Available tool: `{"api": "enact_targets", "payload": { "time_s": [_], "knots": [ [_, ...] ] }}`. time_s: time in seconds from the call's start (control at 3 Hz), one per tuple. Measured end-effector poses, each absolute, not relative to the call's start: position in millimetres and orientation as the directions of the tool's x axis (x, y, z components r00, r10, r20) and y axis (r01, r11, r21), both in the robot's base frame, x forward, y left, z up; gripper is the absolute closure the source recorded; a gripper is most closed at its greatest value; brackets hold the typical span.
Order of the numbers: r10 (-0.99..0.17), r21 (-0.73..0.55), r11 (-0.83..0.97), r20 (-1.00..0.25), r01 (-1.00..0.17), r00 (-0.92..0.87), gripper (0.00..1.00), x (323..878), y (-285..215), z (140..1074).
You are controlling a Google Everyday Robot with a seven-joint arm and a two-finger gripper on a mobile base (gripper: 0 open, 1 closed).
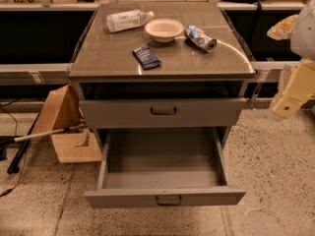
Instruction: Place rxbar blueberry into middle drawer
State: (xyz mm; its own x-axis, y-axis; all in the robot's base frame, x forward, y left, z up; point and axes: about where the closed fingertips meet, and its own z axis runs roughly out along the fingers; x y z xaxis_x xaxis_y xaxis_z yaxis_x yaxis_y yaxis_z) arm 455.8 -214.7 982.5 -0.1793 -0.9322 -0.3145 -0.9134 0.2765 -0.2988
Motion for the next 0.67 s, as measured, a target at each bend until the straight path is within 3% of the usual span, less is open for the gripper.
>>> {"api": "enact_targets", "payload": {
  "time_s": [0.67],
  "knots": [
    [-0.910, -0.372, 0.293, -0.390, -0.881, -0.138, 0.00, 488, -206, 983]
  ]
}}
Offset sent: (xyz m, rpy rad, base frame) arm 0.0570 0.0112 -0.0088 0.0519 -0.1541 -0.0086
